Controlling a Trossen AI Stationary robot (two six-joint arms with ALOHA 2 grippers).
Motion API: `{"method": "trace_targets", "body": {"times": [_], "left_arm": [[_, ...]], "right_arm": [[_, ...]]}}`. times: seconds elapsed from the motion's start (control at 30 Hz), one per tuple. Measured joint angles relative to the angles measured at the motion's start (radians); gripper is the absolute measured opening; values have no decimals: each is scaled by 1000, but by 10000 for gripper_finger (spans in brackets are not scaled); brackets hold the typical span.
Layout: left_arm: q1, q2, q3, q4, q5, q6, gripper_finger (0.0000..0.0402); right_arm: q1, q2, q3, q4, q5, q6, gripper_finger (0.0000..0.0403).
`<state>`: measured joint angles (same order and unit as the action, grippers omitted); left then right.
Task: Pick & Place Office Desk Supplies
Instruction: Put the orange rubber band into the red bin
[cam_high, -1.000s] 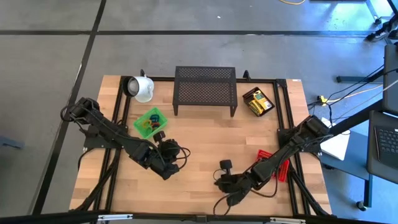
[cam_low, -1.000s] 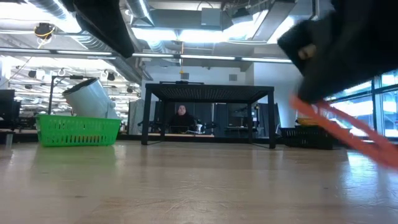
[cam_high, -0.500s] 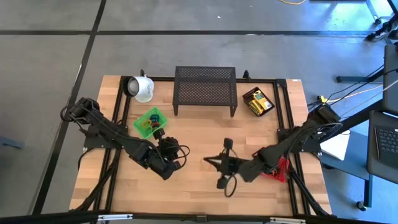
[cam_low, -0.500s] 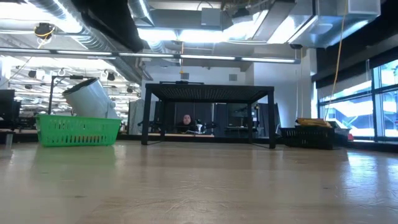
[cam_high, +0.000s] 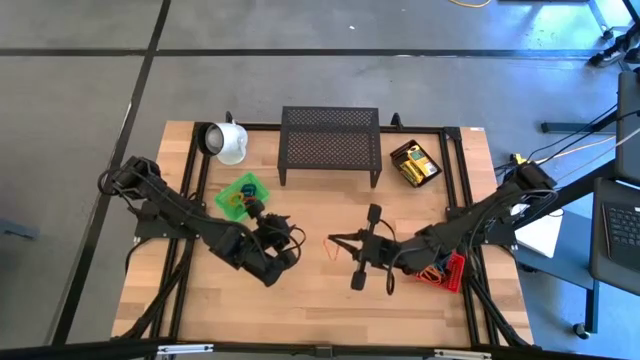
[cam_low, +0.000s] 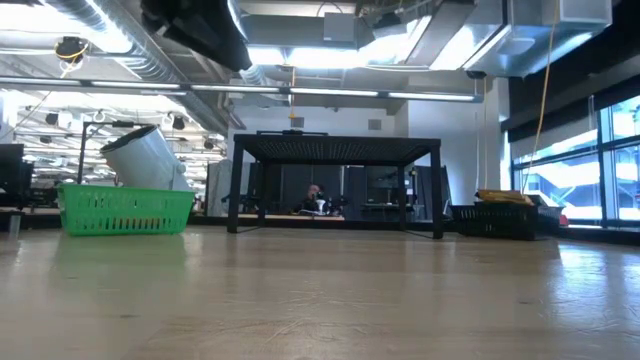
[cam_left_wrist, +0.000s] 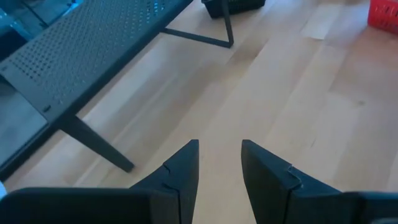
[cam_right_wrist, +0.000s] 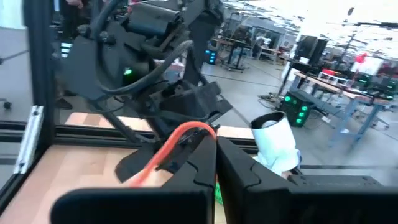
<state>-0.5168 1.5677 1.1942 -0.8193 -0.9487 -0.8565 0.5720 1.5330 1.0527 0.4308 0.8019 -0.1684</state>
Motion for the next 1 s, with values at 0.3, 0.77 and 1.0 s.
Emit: {"method": "trace_targets", "body": {"times": [0.3, 0.77, 1.0], "left_arm": [[22, 0, 0, 10, -1, 134, 113], [21, 0, 0, 61, 143, 155, 114], [21, 0, 0, 61, 359, 154, 114]], "right_arm": [[-15, -37, 0, -404, 4, 286, 6], [-69, -148, 0, -1286, -696, 970, 6], [1, -147, 0, -1467, -802, 1080, 7]]}}
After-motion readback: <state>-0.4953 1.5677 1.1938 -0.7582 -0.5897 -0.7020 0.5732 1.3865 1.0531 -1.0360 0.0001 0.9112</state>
